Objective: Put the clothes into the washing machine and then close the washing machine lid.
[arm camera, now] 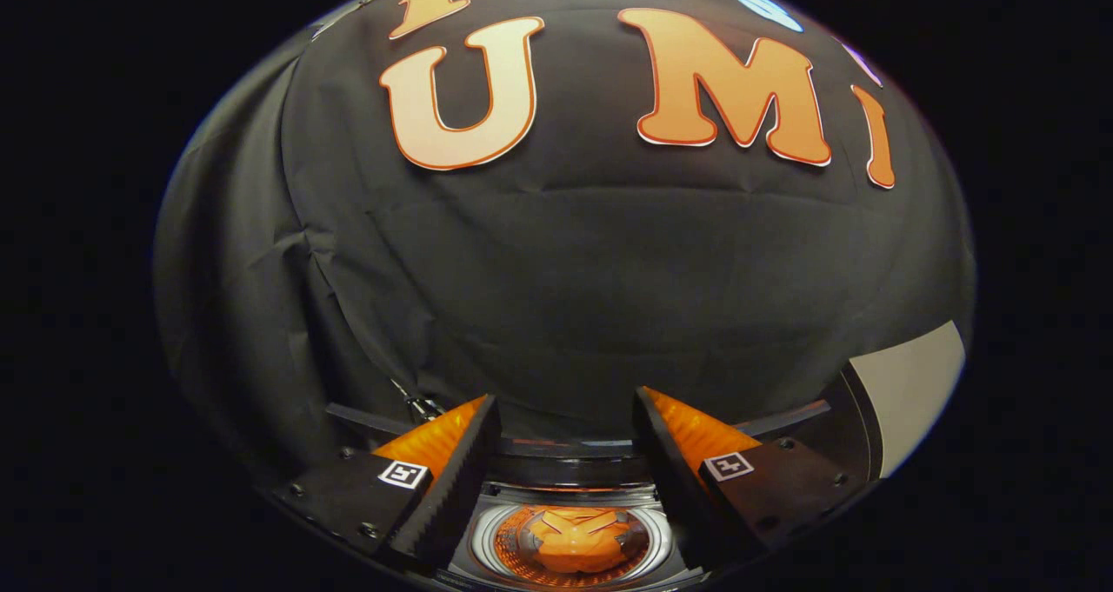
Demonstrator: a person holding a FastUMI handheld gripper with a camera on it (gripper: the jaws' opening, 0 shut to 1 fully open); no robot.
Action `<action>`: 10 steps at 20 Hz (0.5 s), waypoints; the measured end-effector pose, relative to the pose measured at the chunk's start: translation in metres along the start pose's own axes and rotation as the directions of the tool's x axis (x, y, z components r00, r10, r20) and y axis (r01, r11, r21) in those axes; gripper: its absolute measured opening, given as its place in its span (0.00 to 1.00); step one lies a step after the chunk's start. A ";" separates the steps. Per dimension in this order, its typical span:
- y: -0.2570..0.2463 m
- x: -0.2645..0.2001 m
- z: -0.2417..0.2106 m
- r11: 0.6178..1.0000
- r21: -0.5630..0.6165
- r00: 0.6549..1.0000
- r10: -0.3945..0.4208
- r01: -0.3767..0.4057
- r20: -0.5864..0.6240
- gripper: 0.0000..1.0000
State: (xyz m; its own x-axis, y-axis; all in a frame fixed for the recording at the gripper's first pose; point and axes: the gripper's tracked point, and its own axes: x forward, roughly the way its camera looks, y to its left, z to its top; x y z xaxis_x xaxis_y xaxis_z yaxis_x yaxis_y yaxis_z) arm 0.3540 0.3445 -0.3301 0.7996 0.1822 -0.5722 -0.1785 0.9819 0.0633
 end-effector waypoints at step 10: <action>0.005 -0.028 -0.017 1.000 -0.016 0.999 0.001 0.000 0.034 1.00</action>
State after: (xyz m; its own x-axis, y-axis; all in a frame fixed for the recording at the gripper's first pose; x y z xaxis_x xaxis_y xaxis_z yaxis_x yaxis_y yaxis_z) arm 0.3211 0.3430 -0.3283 0.8184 0.1846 -0.5443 -0.1875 0.9810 0.0507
